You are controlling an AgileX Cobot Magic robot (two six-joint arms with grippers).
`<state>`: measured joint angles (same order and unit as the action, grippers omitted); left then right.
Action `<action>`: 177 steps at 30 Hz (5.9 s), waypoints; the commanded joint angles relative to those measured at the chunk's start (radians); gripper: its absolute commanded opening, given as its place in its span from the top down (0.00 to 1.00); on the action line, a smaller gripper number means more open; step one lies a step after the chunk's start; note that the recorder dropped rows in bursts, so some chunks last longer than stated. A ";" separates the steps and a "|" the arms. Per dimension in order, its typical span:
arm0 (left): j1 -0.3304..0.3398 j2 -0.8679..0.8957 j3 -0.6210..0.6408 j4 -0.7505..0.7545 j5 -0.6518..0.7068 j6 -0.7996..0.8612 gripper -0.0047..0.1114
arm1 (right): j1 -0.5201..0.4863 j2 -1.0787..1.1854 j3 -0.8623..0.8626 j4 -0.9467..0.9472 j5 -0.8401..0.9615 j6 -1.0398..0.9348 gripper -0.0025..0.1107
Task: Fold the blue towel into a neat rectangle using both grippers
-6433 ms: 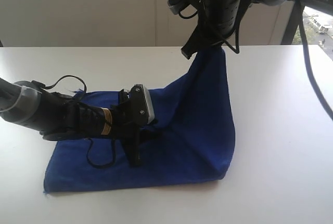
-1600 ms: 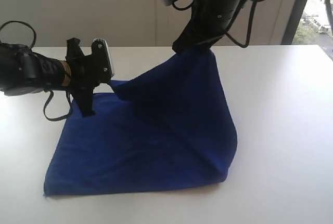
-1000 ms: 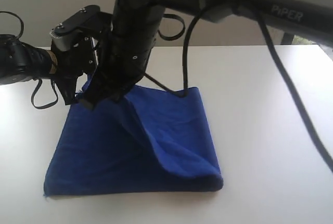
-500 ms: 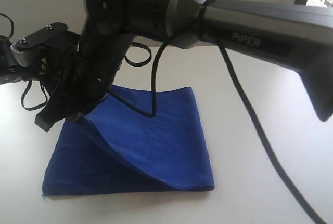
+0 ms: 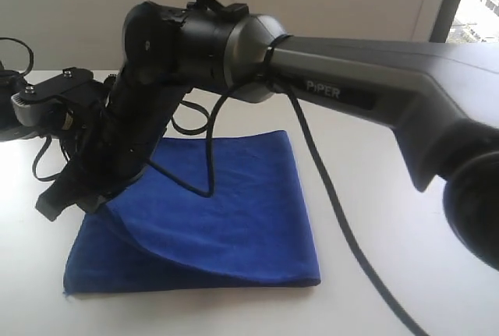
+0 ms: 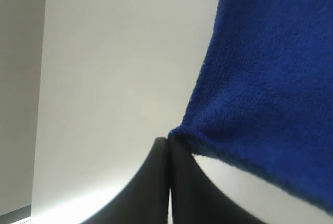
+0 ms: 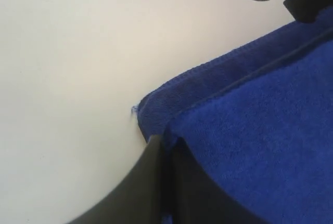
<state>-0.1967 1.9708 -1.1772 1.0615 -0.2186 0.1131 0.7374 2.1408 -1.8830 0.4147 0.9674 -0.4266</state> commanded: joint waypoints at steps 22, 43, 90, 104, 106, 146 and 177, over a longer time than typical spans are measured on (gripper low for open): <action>0.036 0.014 -0.002 0.002 0.092 -0.001 0.86 | 0.034 0.115 0.000 0.219 -0.004 -0.123 0.41; 0.036 -0.087 -0.012 -0.003 0.259 0.068 0.43 | -0.068 -0.026 0.000 -0.175 0.069 -0.033 0.42; -0.047 -0.282 0.225 -1.757 0.589 0.620 0.96 | -0.455 0.225 0.000 -0.373 -0.103 0.033 0.98; -0.047 -0.282 0.225 -1.759 0.613 0.620 0.96 | -0.591 0.225 0.000 -0.550 0.184 0.222 0.98; -0.047 -0.282 0.225 -1.759 0.613 0.620 0.96 | -0.622 0.225 0.000 -0.550 0.241 0.224 0.98; -0.047 -0.284 0.225 -1.774 0.575 0.627 0.96 | -0.294 0.096 0.185 -0.190 0.072 -0.075 0.98; -0.047 -0.284 0.225 -1.774 0.552 0.627 0.96 | -0.492 0.168 -0.182 -0.430 0.254 0.065 0.98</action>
<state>-0.2366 1.6935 -0.9606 -0.6929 0.3212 0.7416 0.3135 2.3332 -2.1417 -0.0302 1.1894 -0.3609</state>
